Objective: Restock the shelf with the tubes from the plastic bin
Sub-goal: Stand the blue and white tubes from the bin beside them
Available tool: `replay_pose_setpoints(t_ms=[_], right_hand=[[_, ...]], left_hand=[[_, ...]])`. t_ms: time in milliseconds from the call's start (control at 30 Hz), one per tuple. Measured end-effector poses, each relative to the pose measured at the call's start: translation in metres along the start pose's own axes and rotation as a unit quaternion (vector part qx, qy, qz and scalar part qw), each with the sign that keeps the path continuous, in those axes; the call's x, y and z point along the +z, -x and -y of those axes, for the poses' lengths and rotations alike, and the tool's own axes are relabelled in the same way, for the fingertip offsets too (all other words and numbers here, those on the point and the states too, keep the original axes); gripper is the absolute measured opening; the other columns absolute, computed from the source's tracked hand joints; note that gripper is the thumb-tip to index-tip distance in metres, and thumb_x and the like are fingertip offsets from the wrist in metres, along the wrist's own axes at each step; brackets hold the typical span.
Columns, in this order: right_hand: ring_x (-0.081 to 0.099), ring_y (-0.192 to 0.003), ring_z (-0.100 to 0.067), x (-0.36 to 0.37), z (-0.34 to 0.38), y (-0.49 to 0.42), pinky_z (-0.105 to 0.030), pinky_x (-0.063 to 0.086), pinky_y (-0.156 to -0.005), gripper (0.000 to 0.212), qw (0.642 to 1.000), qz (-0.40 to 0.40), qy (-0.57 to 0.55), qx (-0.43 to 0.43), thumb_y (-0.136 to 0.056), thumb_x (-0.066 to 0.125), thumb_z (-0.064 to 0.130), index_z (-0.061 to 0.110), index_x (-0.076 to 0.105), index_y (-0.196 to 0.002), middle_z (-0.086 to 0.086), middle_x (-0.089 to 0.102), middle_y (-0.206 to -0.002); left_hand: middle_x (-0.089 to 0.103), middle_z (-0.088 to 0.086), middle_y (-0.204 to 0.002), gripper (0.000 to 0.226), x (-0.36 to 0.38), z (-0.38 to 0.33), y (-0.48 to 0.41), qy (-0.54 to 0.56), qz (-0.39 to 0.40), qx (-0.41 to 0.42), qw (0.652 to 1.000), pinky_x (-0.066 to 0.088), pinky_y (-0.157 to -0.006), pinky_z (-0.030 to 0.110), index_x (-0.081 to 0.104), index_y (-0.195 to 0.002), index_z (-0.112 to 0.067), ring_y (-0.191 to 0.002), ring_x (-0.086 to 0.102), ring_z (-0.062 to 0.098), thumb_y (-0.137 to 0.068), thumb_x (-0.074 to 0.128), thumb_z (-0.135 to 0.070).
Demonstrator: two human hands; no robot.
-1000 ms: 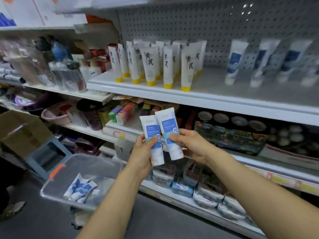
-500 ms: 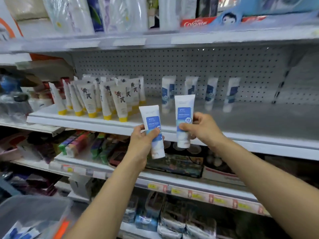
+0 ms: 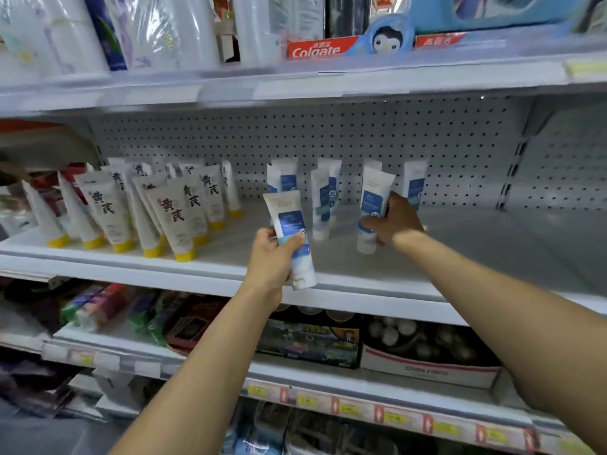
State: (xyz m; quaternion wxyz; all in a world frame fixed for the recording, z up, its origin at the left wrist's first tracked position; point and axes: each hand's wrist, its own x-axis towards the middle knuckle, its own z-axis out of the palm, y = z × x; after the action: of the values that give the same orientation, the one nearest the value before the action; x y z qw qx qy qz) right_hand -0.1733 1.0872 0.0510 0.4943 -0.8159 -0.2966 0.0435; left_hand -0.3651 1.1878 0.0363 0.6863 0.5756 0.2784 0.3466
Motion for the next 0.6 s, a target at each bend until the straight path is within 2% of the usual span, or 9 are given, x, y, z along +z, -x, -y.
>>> replay_pose_setpoints(t_ms=[33,167,300,433,600], right_hand=[[0.065,-0.096,-0.032,0.003,-0.003,-0.005,-0.052,0.056,-0.078,0.040,1.000,-0.001,0.009,-0.004,-0.077,0.072,0.021,0.015,0.057,-0.112,-0.010,0.066,-0.113],[0.066,-0.093,-0.031,0.009,-0.009,-0.022,-0.052,0.057,-0.076,0.040,0.999,-0.004,0.027,-0.021,-0.076,0.071,0.022,0.014,0.056,-0.112,-0.009,0.067,-0.110],[0.065,-0.094,-0.030,0.015,-0.014,-0.032,-0.050,0.058,-0.075,0.041,0.998,-0.011,0.045,-0.031,-0.074,0.072,0.024,0.015,0.054,-0.110,-0.009,0.066,-0.110],[0.065,-0.095,-0.031,0.019,-0.019,-0.039,-0.051,0.058,-0.074,0.044,0.998,-0.016,0.046,-0.029,-0.073,0.074,0.027,0.014,0.052,-0.109,-0.009,0.066,-0.109],[0.064,-0.100,-0.031,0.018,-0.013,-0.037,-0.050,0.057,-0.079,0.046,0.999,-0.009,0.042,-0.022,-0.077,0.076,0.022,0.009,0.052,-0.113,-0.011,0.064,-0.115]], left_hand=[[0.066,0.007,-0.097,0.030,0.002,0.000,-0.004,0.001,0.001,0.000,1.000,0.055,-0.065,0.036,0.046,-0.113,-0.008,-0.076,0.066,0.019,-0.090,0.064,-0.009],[0.068,0.007,-0.099,0.030,0.009,-0.001,-0.019,0.007,0.010,0.005,1.000,0.054,-0.076,0.040,0.051,-0.115,-0.009,-0.090,0.067,0.028,-0.088,0.065,-0.008],[0.070,0.008,-0.109,0.040,0.013,0.000,-0.027,0.007,0.019,0.003,1.000,0.050,-0.075,0.038,0.051,-0.122,-0.010,-0.100,0.067,0.030,-0.086,0.068,-0.011],[0.070,0.009,-0.110,0.040,0.015,0.002,-0.033,0.011,0.029,0.001,1.000,0.050,-0.074,0.036,0.052,-0.121,-0.012,-0.101,0.067,0.029,-0.085,0.070,-0.013],[0.070,0.011,-0.110,0.025,0.018,0.003,-0.037,0.008,0.035,0.012,0.999,0.054,-0.080,0.041,0.055,-0.111,-0.017,-0.093,0.070,0.028,-0.089,0.065,-0.011]])
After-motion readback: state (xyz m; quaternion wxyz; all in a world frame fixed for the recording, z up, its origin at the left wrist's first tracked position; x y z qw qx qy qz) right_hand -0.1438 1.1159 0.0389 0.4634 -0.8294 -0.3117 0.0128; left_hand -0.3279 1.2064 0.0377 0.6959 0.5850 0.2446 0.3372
